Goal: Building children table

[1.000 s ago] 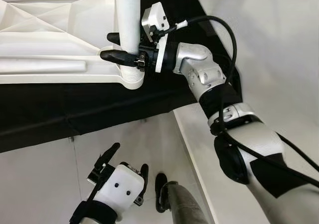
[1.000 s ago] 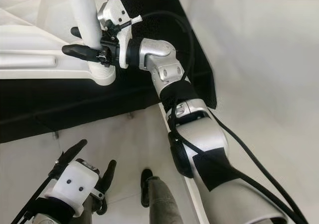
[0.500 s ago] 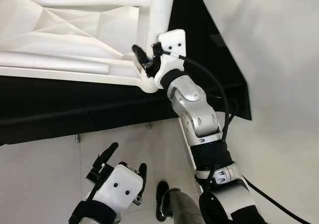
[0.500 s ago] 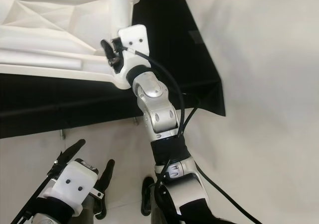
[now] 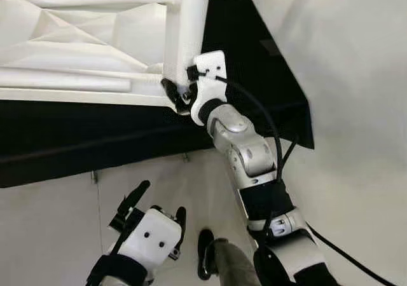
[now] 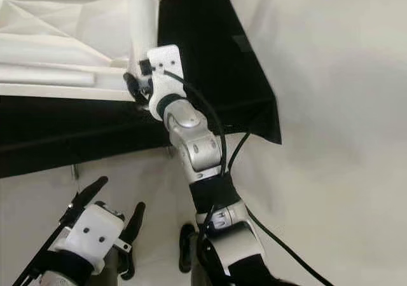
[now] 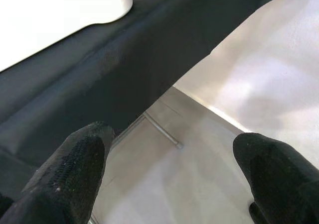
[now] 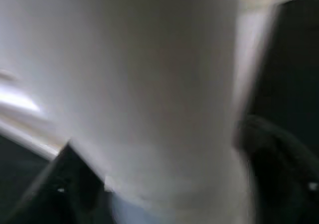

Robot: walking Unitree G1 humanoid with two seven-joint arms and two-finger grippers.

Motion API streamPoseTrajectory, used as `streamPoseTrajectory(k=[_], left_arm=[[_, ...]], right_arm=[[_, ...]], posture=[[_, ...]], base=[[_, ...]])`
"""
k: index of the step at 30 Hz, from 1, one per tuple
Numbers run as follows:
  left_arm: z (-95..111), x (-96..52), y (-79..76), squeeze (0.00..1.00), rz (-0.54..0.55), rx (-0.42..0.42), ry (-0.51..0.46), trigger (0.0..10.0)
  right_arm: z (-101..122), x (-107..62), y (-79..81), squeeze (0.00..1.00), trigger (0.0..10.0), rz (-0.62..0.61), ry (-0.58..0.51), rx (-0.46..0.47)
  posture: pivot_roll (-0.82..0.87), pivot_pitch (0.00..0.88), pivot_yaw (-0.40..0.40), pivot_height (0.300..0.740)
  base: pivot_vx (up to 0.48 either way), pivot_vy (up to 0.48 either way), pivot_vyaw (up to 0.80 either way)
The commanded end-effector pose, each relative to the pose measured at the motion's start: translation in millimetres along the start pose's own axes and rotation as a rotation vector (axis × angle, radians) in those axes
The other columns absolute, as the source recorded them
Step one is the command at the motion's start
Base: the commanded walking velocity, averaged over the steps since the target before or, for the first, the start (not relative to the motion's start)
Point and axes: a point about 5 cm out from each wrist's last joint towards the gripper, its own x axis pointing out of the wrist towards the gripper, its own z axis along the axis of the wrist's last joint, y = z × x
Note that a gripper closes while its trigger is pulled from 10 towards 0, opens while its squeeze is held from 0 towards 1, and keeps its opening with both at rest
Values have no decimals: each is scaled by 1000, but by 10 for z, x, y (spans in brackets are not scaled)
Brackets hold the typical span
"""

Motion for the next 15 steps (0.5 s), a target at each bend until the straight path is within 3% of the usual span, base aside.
streamPoseTrajectory(k=[1,2,3,4,5,6,7,9,10,13,14,15], left_arm=[[-52,-12,-50,0,-21,-5,25,10000],[-54,-11,-52,0,-21,-5,25,10000],[-56,-9,-55,0,-22,-5,25,10000],[-56,-9,-55,0,-22,-5,25,10000],[-59,-4,-58,0,-23,-5,25,10000],[-59,-4,-58,0,-23,-5,25,10000],[-61,-2,-61,0,-23,-5,25,10000],[-61,-2,-61,0,-23,-5,25,10000],[-63,-1,-64,0,-23,-6,25,10000],[-64,-1,-67,0,-22,-6,25,10000],[-66,-2,-70,0,-19,-6,26,10000],[-66,-2,-70,0,-19,-6,26,10000]], right_arm=[[-5,29,303,1000,10000,218,-45,123],[78,22,296,965,10000,324,-80,86],[130,4,289,165,10000,445,-91,41],[130,4,289,165,10000,445,-91,41],[165,-6,256,0,10000,558,-86,-24],[165,-6,256,0,10000,558,-86,-24],[190,2,195,0,10000,629,-75,-106],[190,2,195,0,10000,629,-75,-106],[208,19,140,0,10000,679,-52,-154],[253,46,88,0,10000,742,-30,-177],[320,67,62,0,3373,864,-9,-196],[320,67,62,0,3373,864,-9,-196]], posture=[[-6,355,-128,740],[-5,352,-127,740],[-2,350,-129,740],[-2,350,-129,740],[-2,349,-132,740],[-2,349,-132,740],[-2,347,-135,740],[-2,347,-135,740],[-1,345,-141,740],[0,344,-141,740],[-1,342,-143,740],[-1,342,-143,740]], base=[[0,0,0],[0,0,0],[0,0,0],[0,0,0],[0,0,0],[0,0,0],[0,0,0],[0,0,0],[0,0,0],[0,0,0],[0,0,0],[0,0,0]])
